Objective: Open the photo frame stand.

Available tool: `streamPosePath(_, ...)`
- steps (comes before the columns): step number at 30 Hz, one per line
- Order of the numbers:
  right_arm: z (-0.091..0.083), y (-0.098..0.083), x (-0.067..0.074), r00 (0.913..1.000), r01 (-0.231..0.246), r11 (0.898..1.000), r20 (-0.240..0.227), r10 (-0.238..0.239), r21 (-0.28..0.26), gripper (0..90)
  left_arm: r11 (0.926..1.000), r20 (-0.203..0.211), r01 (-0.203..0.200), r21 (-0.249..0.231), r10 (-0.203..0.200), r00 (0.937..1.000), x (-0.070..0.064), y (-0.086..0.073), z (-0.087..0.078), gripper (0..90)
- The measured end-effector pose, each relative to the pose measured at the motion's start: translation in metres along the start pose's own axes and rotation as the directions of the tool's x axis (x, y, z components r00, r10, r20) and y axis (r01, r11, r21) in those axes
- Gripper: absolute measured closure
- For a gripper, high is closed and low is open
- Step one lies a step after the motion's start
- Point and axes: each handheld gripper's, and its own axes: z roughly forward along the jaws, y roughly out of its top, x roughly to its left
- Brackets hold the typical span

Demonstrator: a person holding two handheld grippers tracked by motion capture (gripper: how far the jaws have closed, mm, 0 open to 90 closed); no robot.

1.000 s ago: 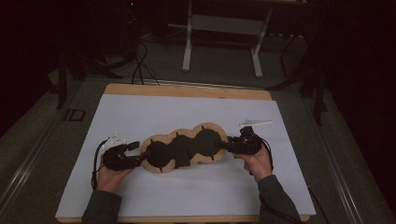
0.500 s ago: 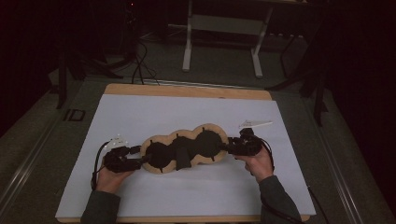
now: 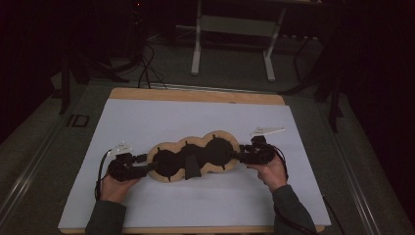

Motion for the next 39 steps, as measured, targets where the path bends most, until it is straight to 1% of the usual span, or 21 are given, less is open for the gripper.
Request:
streamPosePath(3, 0.0, 0.0, 0.0, 1.0, 0.008, 1.0, 0.002, -0.008, 0.002, 53.8, 0.9997, 0.004, -0.008, 0.022, 0.007, 1.0, -0.002, -0.001, 0.004, 40.0)
streamPosePath(5, 0.0, -0.001, 0.0, 0.9999, 0.016, 1.0, 0.004, -0.016, 0.005, 53.7, 0.9996, 0.0, -0.003, 0.028, 0.003, 1.0, -0.003, -0.002, 0.005, 41.0)
streamPosePath(9, 0.0, -0.003, 0.0, 0.9996, 0.026, 1.0, 0.009, -0.026, 0.011, 53.5, 0.9996, 0.025, 0.018, 0.024, -0.018, 0.9995, -0.001, -0.002, 0.003, 41.7)
streamPosePath(11, 0.0, -0.003, 0.0, 0.9995, 0.028, 1.0, 0.01, -0.028, 0.014, 53.5, 0.9992, 0.033, 0.021, 0.033, -0.022, 0.9992, 0.0, -0.003, 0.004, 42.0)
streamPosePath(14, 0.0, -0.004, -0.001, 0.9994, 0.033, 0.999, 0.009, -0.033, 0.011, 53.4, 0.9985, 0.033, 0.007, 0.054, -0.009, 0.9994, -0.001, -0.003, 0.007, 41.9)
streamPosePath(20, 0.0, -0.004, 0.0, 0.9991, 0.042, 0.999, 0.009, -0.042, 0.014, 53.3, 0.9977, 0.049, 0.008, 0.067, -0.011, 0.9987, 0.0, -0.002, 0.011, 39.3)
streamPosePath(24, 0.0, -0.004, -0.001, 0.9992, 0.039, 0.999, 0.011, -0.039, 0.017, 53.1, 0.9974, 0.057, -0.011, 0.072, 0.007, 0.9984, -0.001, -0.002, 0.012, 40.2)
streamPosePath(26, 0.001, -0.005, -0.002, 0.9991, 0.04, 0.999, 0.013, -0.04, 0.022, 53.1, 0.9976, 0.06, -0.017, 0.068, 0.013, 0.9981, -0.001, -0.001, 0.011, 42.1)
streamPosePath(29, 0.001, -0.006, -0.002, 0.9982, 0.054, 0.998, 0.024, -0.055, 0.036, 52.6, 0.9978, 0.073, -0.021, 0.063, 0.017, 0.9972, 0.0, -0.001, 0.008, 45.9)
streamPosePath(31, 0.001, -0.007, -0.002, 0.9976, 0.061, 0.997, 0.03, -0.063, 0.046, 52.4, 0.9973, 0.078, -0.035, 0.064, 0.03, 0.9965, 0.0, 0.0, 0.007, 47.9)
streamPosePath(35, 0.002, -0.007, -0.001, 0.9957, 0.079, 0.995, 0.043, -0.082, 0.062, 51.7, 0.9965, 0.075, -0.053, 0.065, 0.048, 0.996, -0.001, 0.001, 0.005, 50.5)
streamPosePath(39, 0.002, -0.008, -0.003, 0.9966, 0.068, 0.996, 0.042, -0.07, 0.064, 51.1, 0.9962, 0.076, -0.065, 0.058, 0.06, 0.9952, -0.002, 0.002, 0.003, 52.9)
